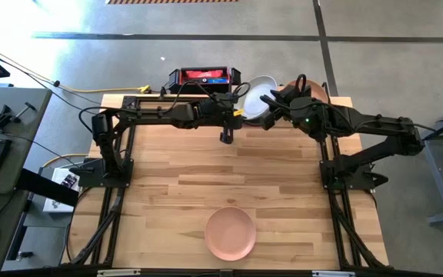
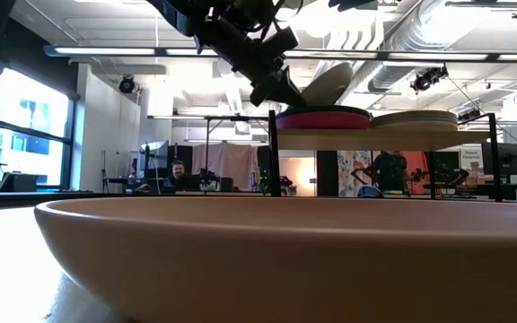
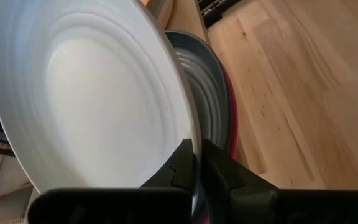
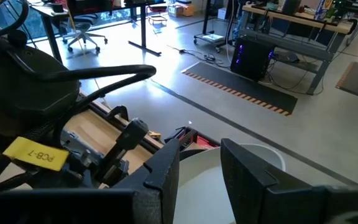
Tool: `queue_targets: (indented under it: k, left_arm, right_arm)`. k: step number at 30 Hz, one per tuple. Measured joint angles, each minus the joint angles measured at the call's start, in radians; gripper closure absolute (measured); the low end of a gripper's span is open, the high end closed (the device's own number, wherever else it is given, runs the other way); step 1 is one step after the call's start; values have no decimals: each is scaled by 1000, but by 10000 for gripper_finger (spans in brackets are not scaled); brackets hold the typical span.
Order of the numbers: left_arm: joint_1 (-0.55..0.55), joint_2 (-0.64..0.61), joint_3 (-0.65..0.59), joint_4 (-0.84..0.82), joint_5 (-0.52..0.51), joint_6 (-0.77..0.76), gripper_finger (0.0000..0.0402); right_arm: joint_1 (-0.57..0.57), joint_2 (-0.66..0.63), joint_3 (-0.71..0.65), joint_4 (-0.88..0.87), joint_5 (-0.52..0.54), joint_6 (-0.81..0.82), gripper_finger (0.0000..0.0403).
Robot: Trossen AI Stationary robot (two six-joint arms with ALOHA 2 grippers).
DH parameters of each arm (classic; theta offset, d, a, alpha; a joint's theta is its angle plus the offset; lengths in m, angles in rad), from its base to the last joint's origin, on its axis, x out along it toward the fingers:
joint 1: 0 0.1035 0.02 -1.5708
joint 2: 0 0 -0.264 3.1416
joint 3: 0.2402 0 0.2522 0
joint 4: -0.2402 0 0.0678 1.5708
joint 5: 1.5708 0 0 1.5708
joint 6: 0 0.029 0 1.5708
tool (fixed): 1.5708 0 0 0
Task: Place and stack plates onto a shelf
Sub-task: Put the light gray plate on top of the black plate
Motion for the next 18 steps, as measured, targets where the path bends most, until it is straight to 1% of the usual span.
queue_targets:
  k: [2, 7, 9, 18]
  left_arm:
    - [-1, -2, 0, 7, -8, -2, 397]
    - [-16, -4, 0, 12, -77, 21, 395]
    - [-24, -4, 0, 12, -82, 38, 391]
    - [-42, -4, 0, 13, -123, 54, 347]
  right_arm:
    - [0, 0, 0, 0, 0, 0, 300]
    - [0, 0, 0, 0, 0, 0, 300]
    - [0, 0, 0, 0, -3, 0, 300]
    - [0, 0, 0, -28, -7, 36, 300]
